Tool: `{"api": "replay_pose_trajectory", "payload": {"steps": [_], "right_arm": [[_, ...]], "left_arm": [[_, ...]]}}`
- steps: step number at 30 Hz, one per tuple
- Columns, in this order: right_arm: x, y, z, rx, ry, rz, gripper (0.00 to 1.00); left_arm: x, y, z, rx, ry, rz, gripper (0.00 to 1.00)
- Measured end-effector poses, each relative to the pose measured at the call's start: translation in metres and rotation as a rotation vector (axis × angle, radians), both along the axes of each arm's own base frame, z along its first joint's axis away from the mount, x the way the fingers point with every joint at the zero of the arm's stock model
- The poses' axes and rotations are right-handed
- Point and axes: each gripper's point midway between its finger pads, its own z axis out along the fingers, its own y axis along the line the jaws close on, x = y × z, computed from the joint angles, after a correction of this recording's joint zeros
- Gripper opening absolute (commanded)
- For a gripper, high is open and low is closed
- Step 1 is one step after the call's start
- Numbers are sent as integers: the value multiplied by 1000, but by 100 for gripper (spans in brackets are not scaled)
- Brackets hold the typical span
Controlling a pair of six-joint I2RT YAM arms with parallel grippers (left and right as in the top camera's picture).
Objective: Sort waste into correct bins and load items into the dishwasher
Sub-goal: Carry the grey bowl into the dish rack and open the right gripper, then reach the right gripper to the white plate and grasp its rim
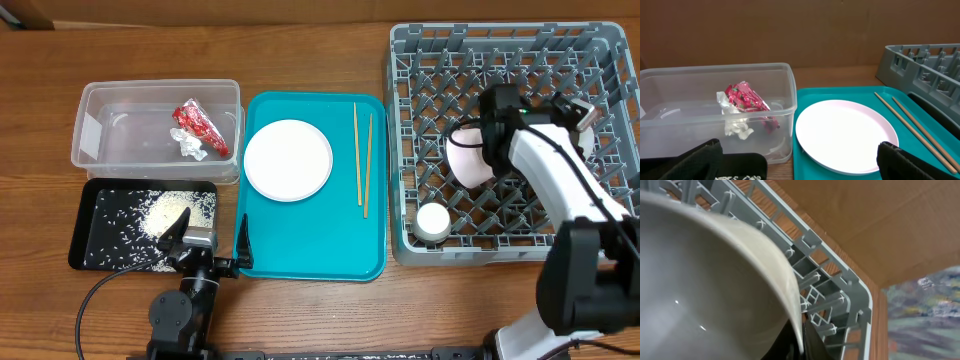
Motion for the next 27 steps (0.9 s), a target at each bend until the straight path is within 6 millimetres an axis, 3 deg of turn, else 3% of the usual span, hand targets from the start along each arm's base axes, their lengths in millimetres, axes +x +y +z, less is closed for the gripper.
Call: {"api": "replay_pose_trajectory", "payload": {"steps": [13, 21, 27], "right_arm": [[2, 37, 1, -18, 100, 121, 8], [-12, 55, -28, 169, 214, 128, 25], [5, 101, -15, 370, 157, 198, 53]], "left_arm": [[0, 0, 0, 0, 0, 0, 100], [0, 0, 0, 0, 0, 0, 100], [0, 0, 0, 0, 0, 0, 100]]}}
